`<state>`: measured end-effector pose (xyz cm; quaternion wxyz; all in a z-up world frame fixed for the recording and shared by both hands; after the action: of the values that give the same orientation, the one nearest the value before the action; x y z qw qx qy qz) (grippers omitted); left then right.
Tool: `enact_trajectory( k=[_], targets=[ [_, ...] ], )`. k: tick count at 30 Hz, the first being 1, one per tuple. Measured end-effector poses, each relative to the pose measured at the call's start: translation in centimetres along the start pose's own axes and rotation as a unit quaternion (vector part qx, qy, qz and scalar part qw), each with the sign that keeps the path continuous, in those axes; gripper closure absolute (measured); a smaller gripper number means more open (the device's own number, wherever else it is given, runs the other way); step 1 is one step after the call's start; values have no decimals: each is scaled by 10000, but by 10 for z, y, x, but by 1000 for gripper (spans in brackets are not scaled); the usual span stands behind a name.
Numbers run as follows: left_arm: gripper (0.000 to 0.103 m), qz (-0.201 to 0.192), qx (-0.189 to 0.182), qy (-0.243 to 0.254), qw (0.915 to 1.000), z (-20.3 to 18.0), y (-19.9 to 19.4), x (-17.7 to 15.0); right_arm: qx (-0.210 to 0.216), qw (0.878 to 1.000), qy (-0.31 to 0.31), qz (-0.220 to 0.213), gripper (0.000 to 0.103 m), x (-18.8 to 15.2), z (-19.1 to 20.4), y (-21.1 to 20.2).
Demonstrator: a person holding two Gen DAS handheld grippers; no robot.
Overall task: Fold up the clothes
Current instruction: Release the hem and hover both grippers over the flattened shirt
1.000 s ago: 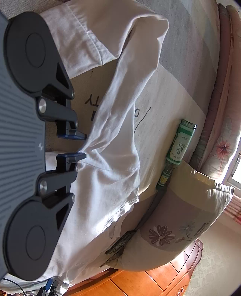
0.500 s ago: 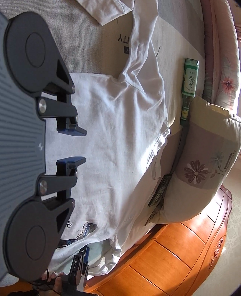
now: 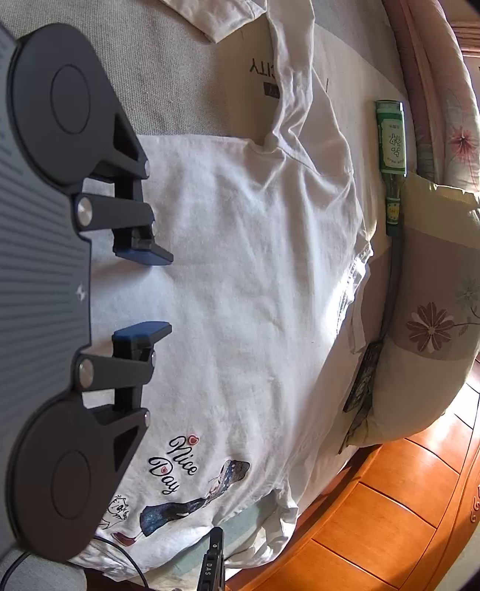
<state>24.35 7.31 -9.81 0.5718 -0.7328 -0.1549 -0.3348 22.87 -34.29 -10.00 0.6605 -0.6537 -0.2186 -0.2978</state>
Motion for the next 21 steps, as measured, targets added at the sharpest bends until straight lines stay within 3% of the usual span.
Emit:
enact_trajectory(
  k=[2,3,6,9,11,14,15,18,21],
  targets=[
    [65,-138,-66,73,9999,0,-2,6,411,9991,23,-103,87,8,5,-6],
    [60,-160,-127,142,9997,-2,2,11,649,9978,19,-127,78,13,13,-6],
    [56,-118,-256,457,9986,-12,18,21,1092,9931,-402,-119,51,19,52,9],
    [56,-24,-260,806,9964,-22,30,19,1271,9903,-518,224,48,14,76,31],
    [54,42,-152,949,9954,-23,23,3,1208,9903,-652,224,43,4,78,30],
    [39,80,-67,1061,9943,-21,-5,-27,966,9909,-888,316,13,-20,68,10],
    [33,93,-39,1098,9939,-21,-14,-37,875,9912,-929,339,10,-30,62,2],
    [31,123,44,935,9955,-22,-43,-71,879,9918,-766,523,6,-52,40,-21],
    [31,226,161,965,9949,-31,-63,-87,572,9911,-961,729,0,-68,40,-36]
  ],
)
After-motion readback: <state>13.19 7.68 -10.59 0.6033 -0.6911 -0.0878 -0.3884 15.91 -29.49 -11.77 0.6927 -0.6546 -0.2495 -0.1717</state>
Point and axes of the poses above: each gripper's, at about its wrist camera, not at the fingertips, and y roughly the way its jaws point, z to its left, x to its top, the point moved 1 cm from there along y, roughly the way its jaws point, and after that the axes turned 7 degrees about y, right-handed, at the moved point
